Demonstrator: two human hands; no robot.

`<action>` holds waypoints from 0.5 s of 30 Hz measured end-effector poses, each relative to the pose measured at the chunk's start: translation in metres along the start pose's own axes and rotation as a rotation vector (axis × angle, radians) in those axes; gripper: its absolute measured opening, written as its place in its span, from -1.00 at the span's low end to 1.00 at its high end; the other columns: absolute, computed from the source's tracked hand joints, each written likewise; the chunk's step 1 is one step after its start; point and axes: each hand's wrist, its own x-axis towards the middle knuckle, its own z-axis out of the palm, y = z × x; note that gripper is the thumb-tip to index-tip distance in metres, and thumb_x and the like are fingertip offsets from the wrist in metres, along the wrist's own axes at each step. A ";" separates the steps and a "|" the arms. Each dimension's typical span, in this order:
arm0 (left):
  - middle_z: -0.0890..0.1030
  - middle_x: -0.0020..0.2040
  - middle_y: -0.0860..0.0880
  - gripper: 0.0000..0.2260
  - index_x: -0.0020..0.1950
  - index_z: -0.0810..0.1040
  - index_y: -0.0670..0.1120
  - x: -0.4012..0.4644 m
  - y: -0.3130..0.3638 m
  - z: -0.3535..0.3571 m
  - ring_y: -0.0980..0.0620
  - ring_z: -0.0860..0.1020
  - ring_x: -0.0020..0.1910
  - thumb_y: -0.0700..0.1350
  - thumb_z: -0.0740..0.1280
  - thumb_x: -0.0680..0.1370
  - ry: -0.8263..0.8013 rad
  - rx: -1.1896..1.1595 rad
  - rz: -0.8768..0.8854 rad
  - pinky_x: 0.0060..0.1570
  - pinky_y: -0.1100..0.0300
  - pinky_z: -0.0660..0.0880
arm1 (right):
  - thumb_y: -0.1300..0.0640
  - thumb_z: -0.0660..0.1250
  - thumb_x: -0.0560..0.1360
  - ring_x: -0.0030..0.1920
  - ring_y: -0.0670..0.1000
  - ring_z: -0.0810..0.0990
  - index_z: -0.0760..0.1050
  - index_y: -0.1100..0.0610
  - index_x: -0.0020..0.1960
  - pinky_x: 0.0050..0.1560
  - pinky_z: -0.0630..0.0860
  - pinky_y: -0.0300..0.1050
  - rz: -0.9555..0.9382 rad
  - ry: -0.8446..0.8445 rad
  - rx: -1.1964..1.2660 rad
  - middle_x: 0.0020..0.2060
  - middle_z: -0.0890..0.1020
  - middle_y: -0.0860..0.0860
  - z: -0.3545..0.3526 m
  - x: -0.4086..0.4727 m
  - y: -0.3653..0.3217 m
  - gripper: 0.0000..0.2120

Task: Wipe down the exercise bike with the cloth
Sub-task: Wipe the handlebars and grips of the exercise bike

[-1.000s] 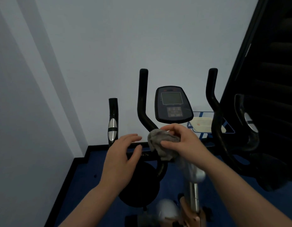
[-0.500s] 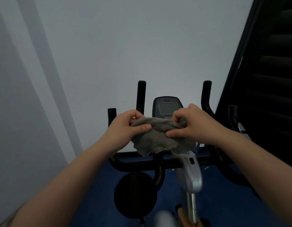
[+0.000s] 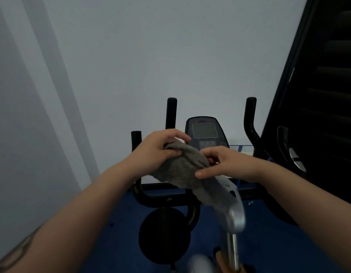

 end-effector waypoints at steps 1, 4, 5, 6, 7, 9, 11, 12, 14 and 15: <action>0.68 -0.07 0.11 -0.70 0.12 0.60 0.07 0.001 0.000 -0.003 0.26 0.59 -0.02 -0.29 0.38 0.51 -0.014 0.008 -0.004 -0.01 0.41 0.48 | -0.02 0.52 0.36 0.07 0.01 0.64 0.57 0.13 0.10 0.21 0.53 0.04 -0.015 0.028 -0.028 0.02 0.67 0.04 -0.002 0.000 0.001 -0.61; 0.69 -0.07 0.11 -0.73 0.08 0.61 0.10 0.004 -0.002 -0.010 0.28 0.59 -0.04 -0.24 0.42 0.50 -0.019 0.052 -0.028 -0.08 0.50 0.43 | -0.17 0.50 0.30 0.07 0.00 0.63 0.58 0.13 0.02 0.22 0.52 0.04 -0.066 0.064 -0.115 -0.01 0.66 0.02 -0.011 -0.001 0.006 -0.55; 0.68 -0.07 0.12 -0.74 0.06 0.62 0.12 0.005 -0.003 -0.012 0.29 0.58 -0.04 -0.23 0.44 0.49 -0.012 0.069 -0.035 -0.08 0.51 0.42 | -0.17 0.49 0.31 0.07 0.02 0.63 0.57 0.16 0.01 0.21 0.52 0.06 -0.072 0.057 -0.133 -0.01 0.66 0.04 -0.015 -0.002 0.008 -0.53; 0.68 -0.07 0.14 -0.75 0.02 0.63 0.13 0.006 -0.003 -0.013 0.30 0.58 -0.05 -0.21 0.45 0.48 -0.007 0.078 -0.042 -0.08 0.51 0.41 | -0.17 0.49 0.32 0.06 0.07 0.64 0.56 0.19 0.00 0.19 0.54 0.08 -0.063 0.050 -0.133 -0.02 0.66 0.09 -0.018 -0.001 0.010 -0.53; 0.68 -0.09 0.18 -0.76 -0.02 0.64 0.15 0.006 -0.004 -0.015 0.31 0.58 -0.06 -0.20 0.46 0.47 -0.006 0.081 -0.048 -0.09 0.50 0.41 | -0.17 0.48 0.32 0.02 0.10 0.65 0.56 0.17 -0.02 0.15 0.56 0.09 -0.049 0.050 -0.127 -0.03 0.66 0.13 -0.021 -0.001 0.013 -0.55; 0.67 -0.15 0.24 -0.78 -0.08 0.66 0.16 0.005 -0.006 -0.018 0.32 0.58 -0.09 -0.19 0.46 0.46 0.001 0.083 -0.078 -0.14 0.48 0.42 | -0.19 0.47 0.31 -0.15 0.02 0.65 0.58 0.05 -0.15 -0.03 0.55 -0.01 -0.021 0.095 -0.160 -0.16 0.67 0.11 -0.024 -0.001 0.016 -0.68; 0.68 -0.18 0.22 -0.81 -0.12 0.68 0.13 0.005 -0.009 -0.017 0.31 0.59 -0.13 -0.19 0.48 0.45 0.051 0.043 -0.127 -0.14 0.40 0.43 | -0.17 0.45 0.38 -0.29 -0.05 0.58 0.56 0.07 -0.23 -0.18 0.48 -0.10 0.029 0.220 -0.240 -0.31 0.63 0.05 -0.023 0.001 0.020 -0.70; 0.69 -0.19 0.19 -0.82 -0.13 0.68 0.11 0.005 -0.010 -0.015 0.28 0.61 -0.14 -0.19 0.48 0.44 0.103 0.014 -0.150 -0.11 0.35 0.46 | -0.15 0.43 0.43 -0.32 -0.04 0.55 0.54 0.10 -0.26 -0.23 0.44 -0.11 0.055 0.307 -0.272 -0.36 0.60 0.04 -0.020 0.003 0.021 -0.68; 0.69 -0.18 0.15 -0.85 -0.14 0.68 0.10 0.005 -0.009 -0.004 0.24 0.62 -0.14 -0.16 0.50 0.43 0.216 -0.007 -0.190 -0.04 0.29 0.51 | -0.09 0.34 0.53 -0.29 0.02 0.55 0.53 0.20 -0.25 -0.25 0.41 -0.11 0.088 0.477 -0.213 -0.34 0.60 0.12 -0.008 0.007 0.022 -0.63; 0.68 -0.18 0.16 -0.85 -0.14 0.66 0.11 0.003 -0.007 0.006 0.23 0.62 -0.13 -0.16 0.50 0.43 0.247 0.000 -0.197 -0.05 0.28 0.51 | -0.06 0.30 0.56 -0.24 0.06 0.58 0.56 0.25 -0.20 -0.24 0.44 -0.11 0.105 0.535 -0.077 -0.26 0.64 0.17 -0.001 0.010 0.022 -0.63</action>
